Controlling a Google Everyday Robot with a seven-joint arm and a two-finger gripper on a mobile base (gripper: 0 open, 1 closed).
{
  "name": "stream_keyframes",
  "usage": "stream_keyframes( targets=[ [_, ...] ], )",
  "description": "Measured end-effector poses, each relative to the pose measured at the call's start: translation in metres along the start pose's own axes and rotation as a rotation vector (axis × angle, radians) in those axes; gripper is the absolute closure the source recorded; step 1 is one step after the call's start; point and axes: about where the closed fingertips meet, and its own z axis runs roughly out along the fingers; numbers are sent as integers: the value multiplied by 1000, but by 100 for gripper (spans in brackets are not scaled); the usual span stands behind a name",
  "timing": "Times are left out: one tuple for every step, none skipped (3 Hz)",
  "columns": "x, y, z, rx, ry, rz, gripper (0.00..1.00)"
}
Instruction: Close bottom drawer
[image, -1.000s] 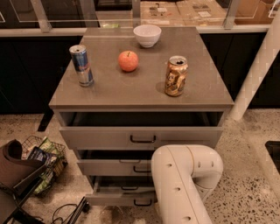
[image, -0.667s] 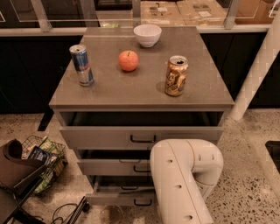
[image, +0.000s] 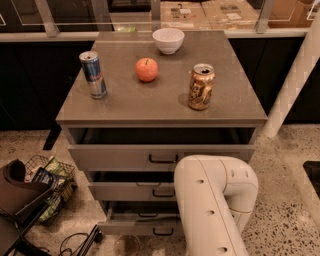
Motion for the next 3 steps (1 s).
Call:
stream_keyframes(
  targets=[
    [6, 11, -4, 18, -2, -9, 100],
    [12, 11, 12, 50, -53, -28, 100],
    [10, -13, 45, 125, -139, -69, 100]
  ],
)
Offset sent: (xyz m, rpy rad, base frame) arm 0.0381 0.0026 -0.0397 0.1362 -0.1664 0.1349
